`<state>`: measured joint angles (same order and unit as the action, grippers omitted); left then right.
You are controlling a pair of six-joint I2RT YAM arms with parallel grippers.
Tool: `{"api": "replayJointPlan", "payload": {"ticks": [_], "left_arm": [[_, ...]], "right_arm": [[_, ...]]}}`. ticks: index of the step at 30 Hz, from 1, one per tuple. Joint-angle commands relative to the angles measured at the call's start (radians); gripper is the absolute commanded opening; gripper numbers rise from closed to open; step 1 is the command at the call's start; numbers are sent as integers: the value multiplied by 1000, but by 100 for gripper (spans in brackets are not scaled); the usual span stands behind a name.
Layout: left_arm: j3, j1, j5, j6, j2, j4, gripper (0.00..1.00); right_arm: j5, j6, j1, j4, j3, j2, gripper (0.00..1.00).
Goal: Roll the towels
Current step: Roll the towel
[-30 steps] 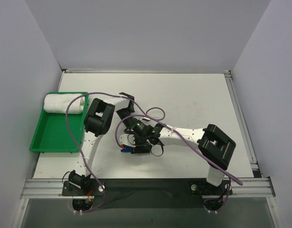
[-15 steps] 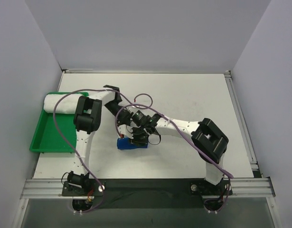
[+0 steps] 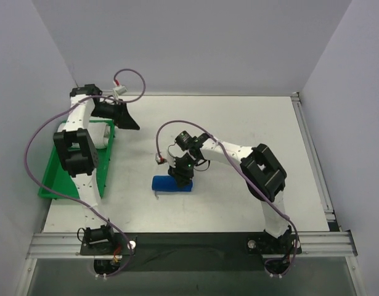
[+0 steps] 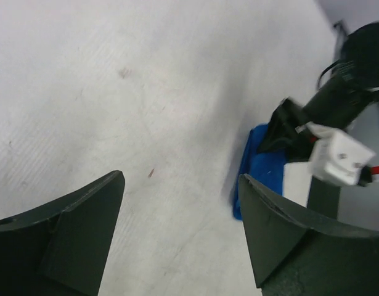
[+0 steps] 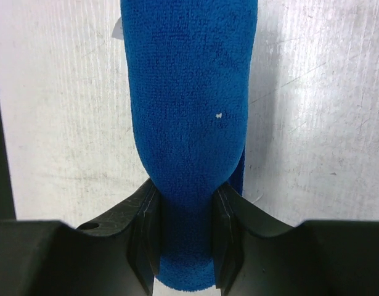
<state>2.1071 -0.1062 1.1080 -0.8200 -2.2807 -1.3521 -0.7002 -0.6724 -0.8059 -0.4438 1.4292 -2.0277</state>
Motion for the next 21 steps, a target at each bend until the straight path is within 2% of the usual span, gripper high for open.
{"api": "replayJointPlan", "payload": {"ticks": [1,4,8,12,15,16,17,19,21], "left_arm": [[-91,-76,314,102,101,-214,87],[-214,-116,459,119,154,-232,89],[-425,-121,483,73,272,-232,87],[-539,-113,388,-83,401,-232,85],[-628,-96,259,-191,522,-213,84],[-656,-90,183,-189,561,-175,83],[-698,-79,141,-157,649,-39,83],[-817,-58,26,-130,746,66,83],[-890,17,-110,-143,877,206,84]], "right_arm": [[-38,54,28,-197,0,-114,0],[-64,71,42,-200,17,-132,0],[-111,106,73,-217,59,-169,0],[-133,109,83,-252,95,-204,0],[-156,100,91,-297,123,-244,0],[-165,99,96,-308,141,-262,0],[-183,99,97,-325,152,-272,0],[-202,105,106,-338,181,-299,0],[-223,109,116,-361,201,-316,0]]}}
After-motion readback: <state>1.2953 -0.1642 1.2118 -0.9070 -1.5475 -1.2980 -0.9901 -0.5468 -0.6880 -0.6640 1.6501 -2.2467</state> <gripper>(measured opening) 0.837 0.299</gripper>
